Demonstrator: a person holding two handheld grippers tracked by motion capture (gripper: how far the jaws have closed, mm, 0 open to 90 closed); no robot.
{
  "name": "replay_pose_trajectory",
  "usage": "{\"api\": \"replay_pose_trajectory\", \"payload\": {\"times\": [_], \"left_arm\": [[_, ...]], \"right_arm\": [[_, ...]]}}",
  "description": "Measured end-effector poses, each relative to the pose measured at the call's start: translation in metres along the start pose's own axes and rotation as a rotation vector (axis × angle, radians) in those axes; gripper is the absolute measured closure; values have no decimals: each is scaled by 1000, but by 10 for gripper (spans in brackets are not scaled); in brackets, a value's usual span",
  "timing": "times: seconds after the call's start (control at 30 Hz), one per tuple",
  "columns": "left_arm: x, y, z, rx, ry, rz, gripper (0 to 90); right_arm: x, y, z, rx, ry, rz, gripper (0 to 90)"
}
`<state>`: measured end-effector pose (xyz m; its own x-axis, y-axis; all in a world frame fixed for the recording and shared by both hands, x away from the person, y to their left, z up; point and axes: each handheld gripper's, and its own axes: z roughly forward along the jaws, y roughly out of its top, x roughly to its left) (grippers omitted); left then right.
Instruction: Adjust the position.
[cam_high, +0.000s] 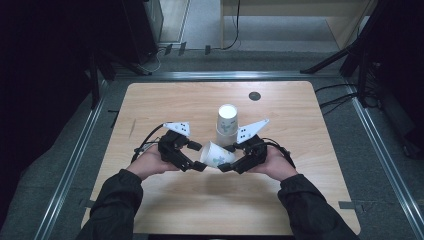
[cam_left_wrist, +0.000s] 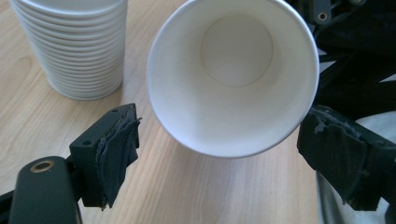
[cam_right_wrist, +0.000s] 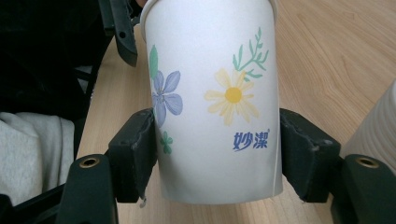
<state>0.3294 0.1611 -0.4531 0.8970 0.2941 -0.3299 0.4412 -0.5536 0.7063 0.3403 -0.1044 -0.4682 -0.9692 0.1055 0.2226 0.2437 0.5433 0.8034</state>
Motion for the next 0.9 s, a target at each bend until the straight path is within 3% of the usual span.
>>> {"api": "replay_pose_trajectory", "payload": {"times": [0.43, 0.9], "left_arm": [[0, 2, 11, -66, -26, -32, 152], [1, 2, 10, -63, -27, -23, 219]], "right_arm": [[-1, -1, 2, -4, 17, 14, 339], [-1, -2, 5, -6, 36, 20, 338]]}}
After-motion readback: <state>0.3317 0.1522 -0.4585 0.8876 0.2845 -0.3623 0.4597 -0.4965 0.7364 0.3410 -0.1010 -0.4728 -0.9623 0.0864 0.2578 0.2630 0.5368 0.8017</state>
